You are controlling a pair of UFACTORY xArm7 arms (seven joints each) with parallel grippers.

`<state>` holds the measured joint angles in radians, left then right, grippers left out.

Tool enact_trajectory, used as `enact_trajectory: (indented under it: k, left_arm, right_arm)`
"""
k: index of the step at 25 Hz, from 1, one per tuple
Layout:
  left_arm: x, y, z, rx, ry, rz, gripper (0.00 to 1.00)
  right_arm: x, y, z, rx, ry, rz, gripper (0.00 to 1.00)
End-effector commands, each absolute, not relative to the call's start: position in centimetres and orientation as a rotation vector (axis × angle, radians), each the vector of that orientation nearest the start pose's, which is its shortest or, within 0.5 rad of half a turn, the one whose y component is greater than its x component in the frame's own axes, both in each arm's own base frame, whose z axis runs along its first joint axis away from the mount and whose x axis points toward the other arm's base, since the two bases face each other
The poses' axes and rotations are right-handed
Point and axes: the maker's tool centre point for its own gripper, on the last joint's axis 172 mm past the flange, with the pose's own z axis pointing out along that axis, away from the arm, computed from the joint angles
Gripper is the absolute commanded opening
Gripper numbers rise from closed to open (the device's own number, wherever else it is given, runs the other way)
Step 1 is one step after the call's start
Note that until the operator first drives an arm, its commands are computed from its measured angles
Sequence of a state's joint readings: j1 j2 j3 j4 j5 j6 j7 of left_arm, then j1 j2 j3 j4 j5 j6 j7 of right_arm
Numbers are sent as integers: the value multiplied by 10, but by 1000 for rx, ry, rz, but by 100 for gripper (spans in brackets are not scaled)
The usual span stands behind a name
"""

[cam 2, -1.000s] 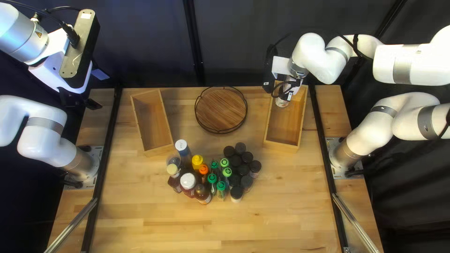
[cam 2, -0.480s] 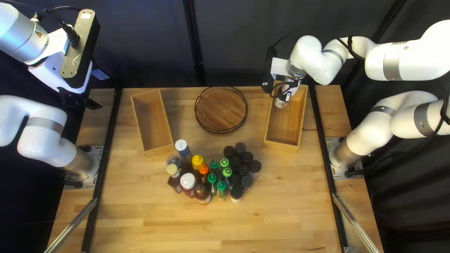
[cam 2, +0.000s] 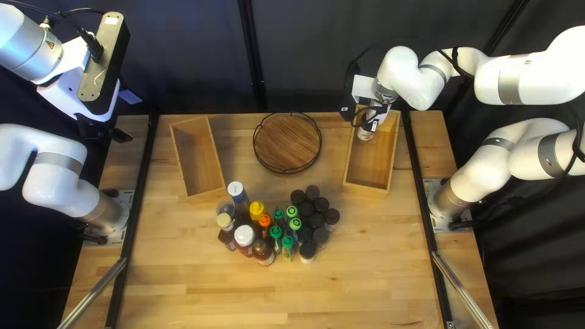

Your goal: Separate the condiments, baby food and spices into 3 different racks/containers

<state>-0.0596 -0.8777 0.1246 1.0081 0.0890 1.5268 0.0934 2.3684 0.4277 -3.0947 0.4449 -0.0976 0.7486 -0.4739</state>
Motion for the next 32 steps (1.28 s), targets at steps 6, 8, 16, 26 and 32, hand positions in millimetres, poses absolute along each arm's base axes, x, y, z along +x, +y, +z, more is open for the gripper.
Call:
enact_trajectory:
  k: [6,8,16,26,32]
  left_arm:
    - [275,46,446,-3078,68,-550,100]
    - [275,46,446,-3078,68,-550,100]
    - [275,46,446,-3078,68,-550,100]
    - [275,46,446,-3078,68,-550,100]
    - [275,46,446,-3078,68,-550,100]
  right_arm:
    - [257,-238,131,-3232,286,-136,100]
    - [257,-237,133,-3231,282,-140,100]
    - [263,-186,187,-3225,202,-209,100]
    - [321,-36,221,-3149,-85,-263,100]
    - [349,28,201,-3143,-78,-234,100]
